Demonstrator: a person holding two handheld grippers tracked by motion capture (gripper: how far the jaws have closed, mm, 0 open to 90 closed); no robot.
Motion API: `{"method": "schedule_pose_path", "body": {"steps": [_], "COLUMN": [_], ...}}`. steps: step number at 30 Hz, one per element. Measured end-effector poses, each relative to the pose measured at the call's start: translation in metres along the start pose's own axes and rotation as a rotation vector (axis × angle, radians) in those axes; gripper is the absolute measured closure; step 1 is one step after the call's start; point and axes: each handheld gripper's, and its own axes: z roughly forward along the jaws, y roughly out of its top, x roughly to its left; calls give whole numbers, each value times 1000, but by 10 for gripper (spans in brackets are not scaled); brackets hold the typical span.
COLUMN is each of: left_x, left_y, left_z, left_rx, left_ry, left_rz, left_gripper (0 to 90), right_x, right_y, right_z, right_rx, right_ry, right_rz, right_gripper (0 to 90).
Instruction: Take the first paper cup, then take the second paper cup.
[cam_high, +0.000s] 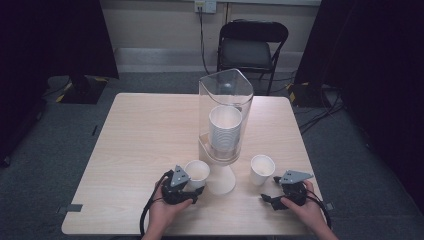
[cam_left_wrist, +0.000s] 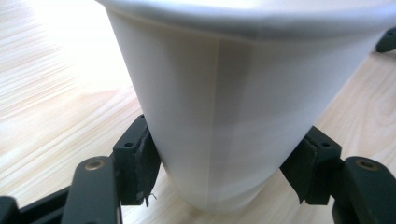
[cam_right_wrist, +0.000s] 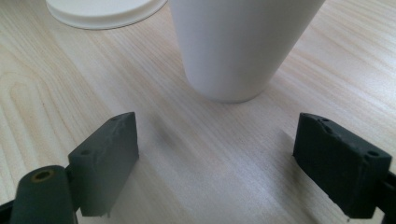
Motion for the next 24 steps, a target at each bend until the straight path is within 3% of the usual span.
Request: {"method": "schedule_pose_path", "body": {"steps": [2, 9, 11, 24], "left_x": [6, 22, 27, 55], "left_y": [-2, -12, -14, -22], "left_z": [-4, -15, -17, -23], "left_rx": [14, -6, 2, 4], "left_ry": [19, 59, 77, 165], "left_rz": [12, -39, -29, -91], "left_gripper": [347, 339, 338, 333], "right_x": [0, 0, 0, 0], "right_y": [0, 0, 0, 0], "right_z": [0, 0, 0, 0], "right_rx": [0, 0, 0, 1], "right_ry": [0, 0, 0, 0], "right_rz": [0, 0, 1, 0], "right_gripper": [136, 136, 136, 135]}}
